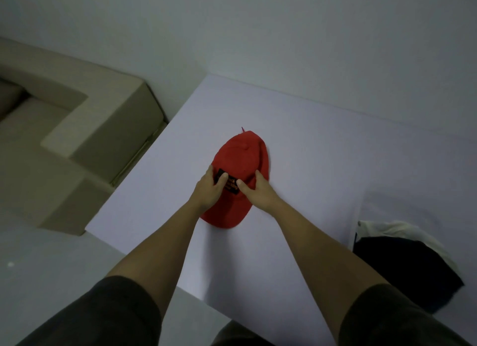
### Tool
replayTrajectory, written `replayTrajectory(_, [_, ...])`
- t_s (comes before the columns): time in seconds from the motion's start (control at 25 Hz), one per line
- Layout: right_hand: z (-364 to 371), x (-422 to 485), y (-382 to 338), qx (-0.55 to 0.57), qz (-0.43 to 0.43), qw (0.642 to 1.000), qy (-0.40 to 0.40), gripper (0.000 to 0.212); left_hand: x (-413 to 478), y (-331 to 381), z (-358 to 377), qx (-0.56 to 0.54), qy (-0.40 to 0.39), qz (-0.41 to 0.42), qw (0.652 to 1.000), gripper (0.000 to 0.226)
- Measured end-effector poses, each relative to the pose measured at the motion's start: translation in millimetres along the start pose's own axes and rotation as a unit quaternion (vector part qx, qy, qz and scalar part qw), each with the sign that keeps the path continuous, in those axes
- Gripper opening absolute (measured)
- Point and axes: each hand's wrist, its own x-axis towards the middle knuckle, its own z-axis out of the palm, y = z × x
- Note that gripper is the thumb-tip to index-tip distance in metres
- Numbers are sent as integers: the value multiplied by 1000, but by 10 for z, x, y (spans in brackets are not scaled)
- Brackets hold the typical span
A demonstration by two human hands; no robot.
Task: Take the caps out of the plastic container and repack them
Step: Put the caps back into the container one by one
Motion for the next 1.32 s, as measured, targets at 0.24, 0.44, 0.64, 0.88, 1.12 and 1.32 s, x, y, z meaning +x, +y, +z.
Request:
replayTrajectory(0.24, [-70, -183, -184, 113, 59, 992, -7, 94, 53, -7, -11, 10, -30, -40, 999, 57])
replayTrajectory(0.44, [-111, -214, -76, 135, 41, 990, 25, 45, 50, -13, 18, -10, -44, -52, 998, 59])
replayTrajectory(0.64, [-307, -467, -125, 195, -4, 980, 47, 33, -91, 33, 134, -146, -76, -70, 984, 51])
replayTrajectory(0.88, [-620, -859, 114, 239, 8, 971, -19, 38, -328, 193, 357, -174, -112, -17, 978, 56])
replayTrajectory(1.12, [-720, -1112, 180, 225, -9, 973, -49, 37, -419, 323, 469, -204, -198, -36, 958, 72])
replayTrajectory(1.32, [-750, -1135, 258, 202, -40, 978, 13, 39, -468, 360, 467, -186, -212, -32, 959, 71])
